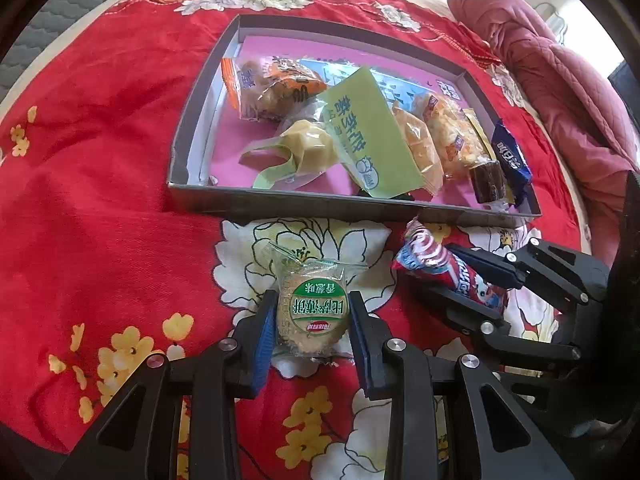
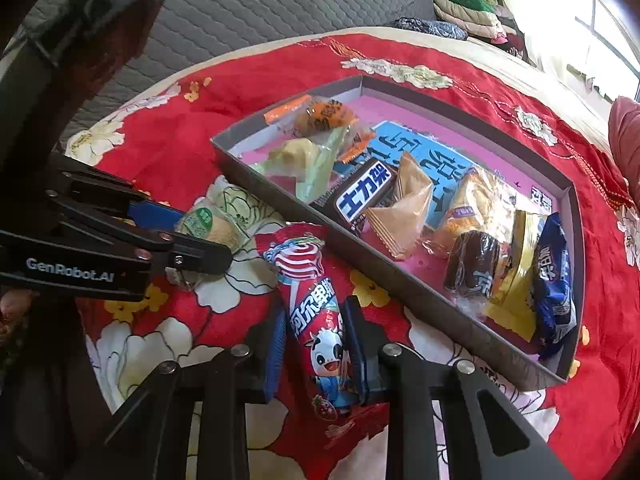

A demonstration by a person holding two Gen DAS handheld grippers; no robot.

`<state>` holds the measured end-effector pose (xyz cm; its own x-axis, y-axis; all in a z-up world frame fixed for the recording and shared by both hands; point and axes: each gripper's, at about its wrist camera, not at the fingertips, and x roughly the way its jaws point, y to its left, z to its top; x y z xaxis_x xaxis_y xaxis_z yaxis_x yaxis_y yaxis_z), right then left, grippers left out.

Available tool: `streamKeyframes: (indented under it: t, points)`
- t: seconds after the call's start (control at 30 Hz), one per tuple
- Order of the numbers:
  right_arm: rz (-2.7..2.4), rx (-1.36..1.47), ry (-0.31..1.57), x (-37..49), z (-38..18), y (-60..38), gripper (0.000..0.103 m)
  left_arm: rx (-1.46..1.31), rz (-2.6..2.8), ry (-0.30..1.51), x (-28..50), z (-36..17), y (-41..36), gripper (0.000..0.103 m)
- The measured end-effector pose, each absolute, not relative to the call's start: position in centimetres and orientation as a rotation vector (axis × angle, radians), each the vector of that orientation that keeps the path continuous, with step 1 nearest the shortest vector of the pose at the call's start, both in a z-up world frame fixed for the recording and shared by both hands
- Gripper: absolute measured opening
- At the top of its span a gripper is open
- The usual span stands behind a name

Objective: Organize snacks
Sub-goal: 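Lift and carry the candy wrapper with right tool while left tool carries the cookie over the tray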

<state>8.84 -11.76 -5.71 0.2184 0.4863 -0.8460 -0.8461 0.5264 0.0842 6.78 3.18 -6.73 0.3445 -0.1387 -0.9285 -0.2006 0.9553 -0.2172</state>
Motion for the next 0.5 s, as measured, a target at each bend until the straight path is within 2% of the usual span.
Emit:
streamKeyframes:
  t: [0.5]
  points:
    - [0.988,-0.250,1.018,9.6,-4.4,-13.6,0.026,-0.319,0.056,1.196,6.2,-5.3,3.5,0.035]
